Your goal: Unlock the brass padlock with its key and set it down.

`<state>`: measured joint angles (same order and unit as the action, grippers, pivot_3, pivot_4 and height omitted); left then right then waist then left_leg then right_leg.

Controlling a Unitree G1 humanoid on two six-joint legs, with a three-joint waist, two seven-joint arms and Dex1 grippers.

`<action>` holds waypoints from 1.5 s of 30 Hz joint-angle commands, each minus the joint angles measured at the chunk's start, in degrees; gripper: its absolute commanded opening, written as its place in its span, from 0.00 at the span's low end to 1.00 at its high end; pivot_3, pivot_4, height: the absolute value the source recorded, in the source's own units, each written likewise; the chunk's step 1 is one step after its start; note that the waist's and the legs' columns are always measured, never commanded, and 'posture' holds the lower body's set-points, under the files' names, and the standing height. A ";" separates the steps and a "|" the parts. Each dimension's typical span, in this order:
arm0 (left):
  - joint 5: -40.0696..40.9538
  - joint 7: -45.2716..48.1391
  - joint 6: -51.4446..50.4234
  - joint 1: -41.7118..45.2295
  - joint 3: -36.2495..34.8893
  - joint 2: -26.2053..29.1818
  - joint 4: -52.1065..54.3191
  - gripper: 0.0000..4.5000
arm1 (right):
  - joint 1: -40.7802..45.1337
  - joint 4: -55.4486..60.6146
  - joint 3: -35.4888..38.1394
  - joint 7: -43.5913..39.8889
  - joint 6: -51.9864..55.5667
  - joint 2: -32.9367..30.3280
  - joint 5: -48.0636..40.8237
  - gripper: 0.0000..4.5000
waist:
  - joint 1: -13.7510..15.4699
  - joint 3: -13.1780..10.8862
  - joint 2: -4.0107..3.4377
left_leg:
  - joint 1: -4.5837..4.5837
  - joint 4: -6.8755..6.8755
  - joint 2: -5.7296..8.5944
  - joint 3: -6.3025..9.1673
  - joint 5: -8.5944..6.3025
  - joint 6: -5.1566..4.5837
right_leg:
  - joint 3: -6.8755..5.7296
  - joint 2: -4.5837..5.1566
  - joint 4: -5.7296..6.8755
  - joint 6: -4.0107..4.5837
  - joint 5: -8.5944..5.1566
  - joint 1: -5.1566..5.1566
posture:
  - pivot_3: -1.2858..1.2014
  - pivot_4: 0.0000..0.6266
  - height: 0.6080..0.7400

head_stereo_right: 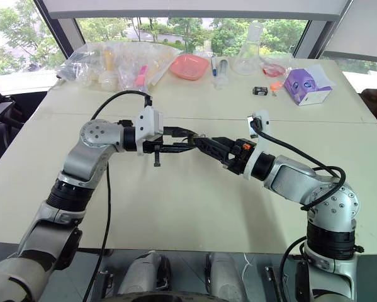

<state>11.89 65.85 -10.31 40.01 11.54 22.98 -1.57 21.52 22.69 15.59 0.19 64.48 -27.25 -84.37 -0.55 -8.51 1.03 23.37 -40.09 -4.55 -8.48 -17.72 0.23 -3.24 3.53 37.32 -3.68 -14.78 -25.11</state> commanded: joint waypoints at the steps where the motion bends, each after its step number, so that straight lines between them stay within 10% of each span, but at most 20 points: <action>1: 1.01 -0.18 1.15 0.88 -0.11 0.04 2.44 0.16 | 1.20 0.43 -0.19 0.31 -2.13 -0.89 -2.06 0.61 | -0.02 0.00 0.00 | 0.00 0.00 0.00 0.00 0.00 0.00 | 0.00 0.00 0.00 0.00 0.00 0.00 | 0.52 0.24 1.00; 7: 0.59 -0.67 2.23 0.98 0.16 0.07 2.72 0.16 | 0.89 0.42 -1.59 0.91 -3.56 -1.47 -3.28 0.01 | -0.03 0.00 0.00 | 0.00 0.00 -0.01 0.00 0.00 -0.01 | 0.00 0.00 0.00 0.00 0.00 0.00 | 0.52 0.24 1.00; 45: -25.09 -26.50 52.92 1.85 2.61 1.10 -9.28 0.16 | 2.23 -4.08 -5.77 23.36 -24.69 7.87 -27.01 0.01 | 0.00 0.00 0.00 | 0.00 0.02 -0.06 -0.12 -0.08 -0.14 | 0.00 0.01 -0.02 0.00 0.00 -0.02 | 0.52 0.24 1.00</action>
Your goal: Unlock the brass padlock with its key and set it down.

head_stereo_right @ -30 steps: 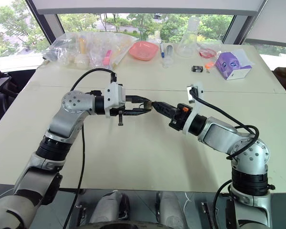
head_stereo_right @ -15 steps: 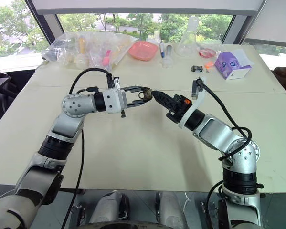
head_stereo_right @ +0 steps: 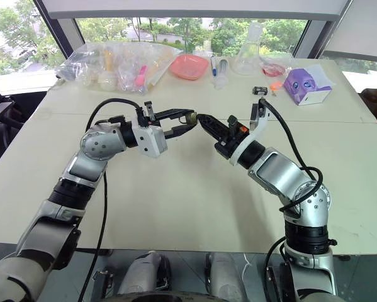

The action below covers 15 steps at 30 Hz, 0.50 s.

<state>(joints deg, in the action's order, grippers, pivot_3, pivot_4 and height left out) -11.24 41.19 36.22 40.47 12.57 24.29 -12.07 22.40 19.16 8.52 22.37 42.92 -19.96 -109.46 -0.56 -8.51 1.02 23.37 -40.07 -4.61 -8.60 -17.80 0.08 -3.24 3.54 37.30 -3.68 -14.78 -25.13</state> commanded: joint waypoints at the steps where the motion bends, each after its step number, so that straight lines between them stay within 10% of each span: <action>1: -2.75 -2.95 7.54 1.53 1.46 -0.12 0.81 0.16 | 1.48 -0.87 1.23 1.80 -3.51 0.80 -2.48 0.01 | 0.02 0.00 0.00 | 0.00 0.00 0.00 -0.02 0.00 0.00 | 0.00 0.00 0.00 0.00 0.00 0.00 | 0.52 0.24 1.00; 15: -0.32 -4.47 5.91 2.10 2.80 0.44 -2.40 0.16 | 2.65 -1.04 1.49 0.61 -1.58 -0.26 1.47 0.01 | 0.16 -0.01 -0.01 | 0.01 0.01 -0.05 -0.26 0.03 0.06 | 0.00 0.02 0.00 0.00 0.00 -0.04 | 0.52 0.24 1.00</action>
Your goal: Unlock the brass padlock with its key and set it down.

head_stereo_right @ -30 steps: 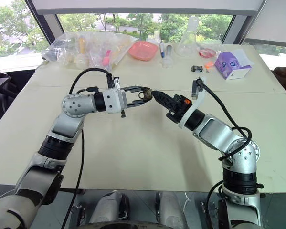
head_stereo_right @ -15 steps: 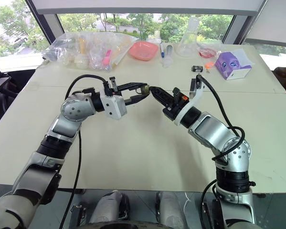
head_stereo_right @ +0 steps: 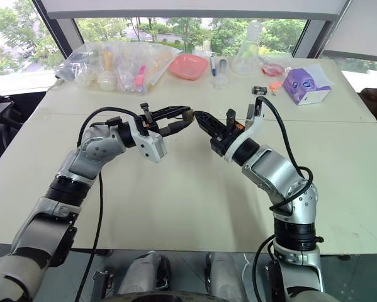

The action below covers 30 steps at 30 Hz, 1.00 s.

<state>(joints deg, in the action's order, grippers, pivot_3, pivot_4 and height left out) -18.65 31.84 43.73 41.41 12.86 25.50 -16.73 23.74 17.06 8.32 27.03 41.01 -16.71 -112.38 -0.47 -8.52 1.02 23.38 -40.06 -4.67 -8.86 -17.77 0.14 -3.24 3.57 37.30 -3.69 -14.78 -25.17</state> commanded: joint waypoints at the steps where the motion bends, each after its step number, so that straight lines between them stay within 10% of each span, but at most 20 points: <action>1: 8.44 5.99 -3.14 1.63 2.23 -0.71 1.59 0.16 | 1.08 2.76 1.21 -7.53 1.45 -5.51 8.14 0.01 | 0.11 0.00 0.00 | 0.01 0.00 0.00 -0.01 0.02 0.04 | 0.00 0.01 -0.01 0.00 0.00 0.00 | 0.52 0.24 1.00; 5: 14.22 12.93 -9.14 4.73 1.56 0.35 -0.27 0.16 | 0.03 6.71 -0.07 -20.04 3.52 -11.82 19.11 0.07 | -0.07 0.00 0.00 | 0.04 -0.01 0.01 -0.06 -0.03 -0.06 | 0.01 0.01 -0.07 0.00 0.00 -0.03 | 0.52 0.24 1.00; 11: 18.89 20.06 -13.41 6.95 1.61 1.15 -0.20 0.16 | 0.07 7.44 -2.06 -32.01 6.16 -18.40 30.02 0.66 | -0.19 0.00 -0.02 | -0.01 0.03 -0.02 -0.05 -0.05 -0.09 | 0.01 -0.07 -0.04 0.00 0.00 -0.05 | 0.52 0.24 1.00; 30: 18.71 21.36 -14.67 3.50 2.74 -1.53 6.41 0.16 | 1.13 4.08 -1.02 -34.58 7.63 -13.42 34.51 0.66 | 0.01 0.00 -0.02 | 0.01 0.01 0.00 -0.04 0.05 0.09 | 0.01 -0.06 -0.06 0.00 0.00 -0.04 | 0.52 0.24 1.00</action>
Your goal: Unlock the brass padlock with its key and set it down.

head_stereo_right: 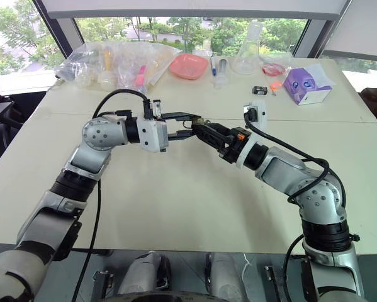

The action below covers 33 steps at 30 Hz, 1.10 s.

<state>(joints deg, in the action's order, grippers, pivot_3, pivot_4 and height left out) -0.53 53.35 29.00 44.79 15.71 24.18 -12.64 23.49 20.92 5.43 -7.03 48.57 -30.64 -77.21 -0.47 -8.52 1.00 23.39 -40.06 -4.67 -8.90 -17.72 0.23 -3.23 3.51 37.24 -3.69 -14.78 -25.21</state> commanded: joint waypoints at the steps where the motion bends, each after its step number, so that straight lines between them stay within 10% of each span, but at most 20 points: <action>1: 0.60 -0.16 0.02 0.12 -0.07 -0.25 2.39 0.16 | 1.44 0.07 1.95 -0.51 0.17 0.62 -0.67 0.66 | 0.01 0.00 0.00 | 0.00 0.00 0.00 0.00 0.00 0.00 | 0.00 0.00 0.00 0.00 0.00 0.00 | 0.52 0.24 1.00; 8: 0.17 -0.02 1.12 0.20 0.33 0.21 2.18 0.16 | 0.95 0.04 2.45 -0.18 1.29 0.92 -1.29 0.01 | -0.01 0.00 0.00 | 0.00 0.00 0.00 0.01 0.00 0.00 | 0.00 0.00 0.00 0.00 0.00 0.00 | 0.52 0.24 1.00; 12: 0.52 0.42 0.82 0.40 0.27 0.44 1.93 0.16 | 0.72 0.07 2.50 -0.42 1.75 0.78 -1.16 0.01 | 0.01 0.00 0.00 | 0.00 0.00 0.00 0.00 0.00 0.00 | 0.00 0.00 0.00 0.00 0.00 0.00 | 0.52 0.24 1.00; 20: 3.58 -0.09 -6.15 0.08 -1.84 0.16 2.71 0.98 | 1.33 -0.50 3.06 0.46 1.55 1.86 -1.04 0.00 | -0.01 0.00 0.00 | 0.00 0.00 0.00 0.01 0.00 0.00 | 0.00 0.00 0.01 0.00 0.00 0.00 | 0.52 0.24 1.00; 26: 21.87 2.78 -37.74 -2.76 -8.76 2.47 10.65 0.98 | 1.30 -1.32 4.09 0.93 1.68 2.34 -0.64 0.00 | -0.31 0.00 0.00 | 0.00 0.00 -0.05 0.08 0.05 0.09 | 0.01 -0.03 0.04 0.00 0.00 -0.02 | 0.52 0.24 1.00; 33: 22.62 -0.07 -42.98 -2.20 -11.49 1.06 9.00 0.98 | 1.89 -1.27 4.02 0.57 2.27 2.98 -1.33 0.00 | 0.07 0.00 0.00 | -0.01 0.00 0.02 0.12 0.07 0.12 | 0.01 0.00 0.04 -0.01 0.00 0.01 | 0.52 0.24 1.00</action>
<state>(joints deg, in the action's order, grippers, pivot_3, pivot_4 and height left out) 21.62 53.66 -13.80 41.64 5.24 25.64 -4.50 23.77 18.51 8.19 -6.00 50.92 -27.86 -77.47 -0.41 -8.52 0.99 23.40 -40.06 -4.64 -8.79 -17.65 0.35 -3.22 3.53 37.27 -3.70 -14.78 -25.20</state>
